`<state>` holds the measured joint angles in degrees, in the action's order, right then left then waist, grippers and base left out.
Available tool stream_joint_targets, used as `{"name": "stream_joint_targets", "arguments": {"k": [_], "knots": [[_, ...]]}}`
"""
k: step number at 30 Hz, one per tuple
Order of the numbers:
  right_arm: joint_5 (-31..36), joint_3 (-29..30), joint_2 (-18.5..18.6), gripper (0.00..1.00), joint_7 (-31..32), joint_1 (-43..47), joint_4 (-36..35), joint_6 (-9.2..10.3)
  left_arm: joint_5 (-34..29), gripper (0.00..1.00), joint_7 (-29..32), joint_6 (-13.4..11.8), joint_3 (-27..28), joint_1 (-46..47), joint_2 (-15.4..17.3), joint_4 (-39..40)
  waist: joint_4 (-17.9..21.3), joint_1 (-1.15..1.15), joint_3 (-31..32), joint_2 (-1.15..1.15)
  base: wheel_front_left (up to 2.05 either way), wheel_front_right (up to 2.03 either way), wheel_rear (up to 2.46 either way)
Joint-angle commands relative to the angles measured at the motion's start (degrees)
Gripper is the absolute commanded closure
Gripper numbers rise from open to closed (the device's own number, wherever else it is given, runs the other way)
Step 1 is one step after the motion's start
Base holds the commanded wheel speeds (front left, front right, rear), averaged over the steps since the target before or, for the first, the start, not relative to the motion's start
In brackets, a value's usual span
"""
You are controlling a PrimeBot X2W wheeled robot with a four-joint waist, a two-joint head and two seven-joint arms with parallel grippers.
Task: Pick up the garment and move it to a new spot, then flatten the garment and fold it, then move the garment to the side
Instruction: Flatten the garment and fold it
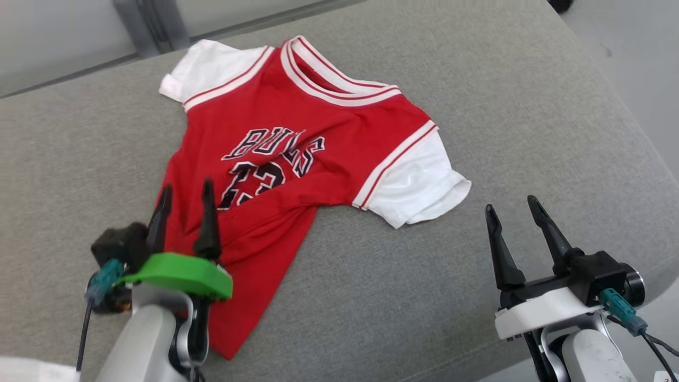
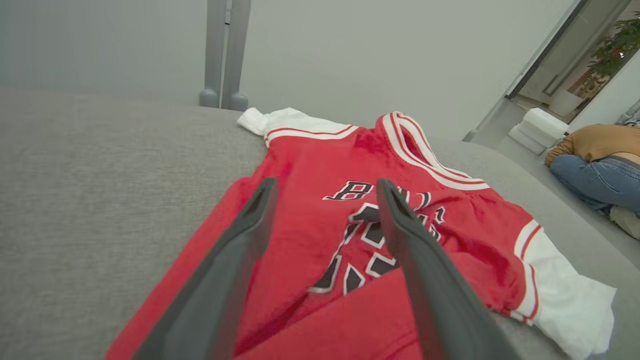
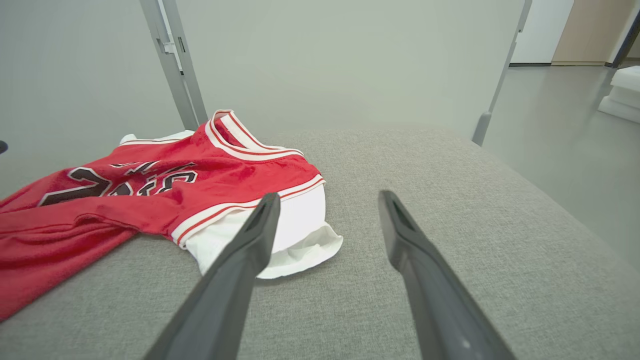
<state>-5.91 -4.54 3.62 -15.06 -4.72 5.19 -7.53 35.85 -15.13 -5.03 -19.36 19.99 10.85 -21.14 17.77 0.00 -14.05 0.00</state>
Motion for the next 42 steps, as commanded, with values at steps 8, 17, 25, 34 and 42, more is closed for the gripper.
{"name": "stream_joint_targets", "arguments": {"k": [8, 17, 25, 34, 42], "knots": [[0.07, -0.95, 0.78, 0.00, -0.17, 2.04, 0.22, 0.08, 0.58, 0.00, 4.00, -0.30, 1.33, -12.89, 3.93, 4.92, -7.36, 0.00, 6.70, 0.00, 0.00, 0.00, 0.00], [-0.23, -1.89, 1.18, 0.00, -0.17, 1.84, 0.64, 0.08, 7.39, 0.00, 11.62, 2.22, 2.21, -15.18, 4.38, 6.93, -7.25, 0.00, 6.48, 0.00, 0.00, 0.00, 0.00], [-0.46, -2.27, 1.15, 0.00, -0.17, 1.03, 0.60, 0.08, 10.49, 0.00, 14.49, 2.89, 2.95, -12.11, 4.03, 3.27, -5.78, 0.00, 5.41, 0.00, 0.00, 0.00, 0.00], [-0.43, -1.89, 0.71, 0.00, -0.17, 0.72, 0.39, 0.08, 11.66, 1.00, 15.21, 4.33, 2.95, -9.20, 3.98, -0.20, -5.13, 0.00, 4.31, 0.00, 0.00, 0.00, 0.00], [-0.23, -0.69, 0.28, 0.00, -0.17, 2.19, 0.63, 0.08, 9.68, 1.00, 16.84, 5.87, -1.10, -10.86, 3.93, 7.58, -7.51, 0.00, 5.04, 0.00, 0.00, 0.00, 0.00]]}}
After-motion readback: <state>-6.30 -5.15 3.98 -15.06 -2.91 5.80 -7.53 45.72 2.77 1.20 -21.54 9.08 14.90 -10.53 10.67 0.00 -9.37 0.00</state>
